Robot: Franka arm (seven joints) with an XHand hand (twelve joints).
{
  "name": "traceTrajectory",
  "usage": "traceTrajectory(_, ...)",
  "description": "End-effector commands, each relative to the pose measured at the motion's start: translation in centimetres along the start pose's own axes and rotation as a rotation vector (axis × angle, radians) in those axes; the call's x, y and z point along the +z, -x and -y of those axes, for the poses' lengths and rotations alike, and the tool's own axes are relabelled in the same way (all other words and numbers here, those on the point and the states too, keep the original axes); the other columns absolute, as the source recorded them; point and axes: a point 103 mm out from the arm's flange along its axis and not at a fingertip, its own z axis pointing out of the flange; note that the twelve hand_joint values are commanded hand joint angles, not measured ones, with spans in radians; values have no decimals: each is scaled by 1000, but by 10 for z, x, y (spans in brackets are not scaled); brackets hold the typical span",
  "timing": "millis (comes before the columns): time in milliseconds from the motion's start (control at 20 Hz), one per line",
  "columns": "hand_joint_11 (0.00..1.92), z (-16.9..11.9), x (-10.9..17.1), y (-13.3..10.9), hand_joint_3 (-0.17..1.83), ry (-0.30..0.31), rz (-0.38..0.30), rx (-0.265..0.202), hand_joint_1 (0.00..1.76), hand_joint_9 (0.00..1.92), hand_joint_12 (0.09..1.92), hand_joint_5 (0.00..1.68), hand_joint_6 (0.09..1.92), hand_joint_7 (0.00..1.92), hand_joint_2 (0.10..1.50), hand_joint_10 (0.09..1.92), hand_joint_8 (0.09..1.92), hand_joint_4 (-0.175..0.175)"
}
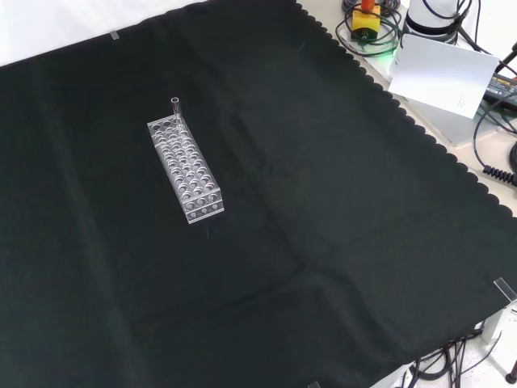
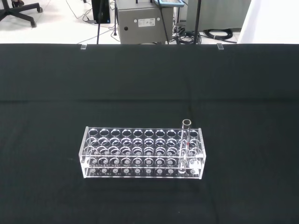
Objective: Pick up the test tube.
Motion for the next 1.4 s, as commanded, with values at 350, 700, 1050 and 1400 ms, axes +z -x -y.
traceTrajectory(350,39,-28,6,3,455,-33,-7,-34,501,46,1572,150,87,53,772,878,732,-40)
traceTrajectory(700,64,-83,24,5,441,-79,-48,-62,528,79,1569,169,87,67,765,887,741,-39)
traceTrajectory(1050,125,-137,48,15,439,-155,25,-62,565,148,1551,223,87,125,761,887,760,-45)
traceTrajectory(1400,153,-171,84,35,443,-245,25,-19,595,185,1538,239,87,149,756,880,764,-47)
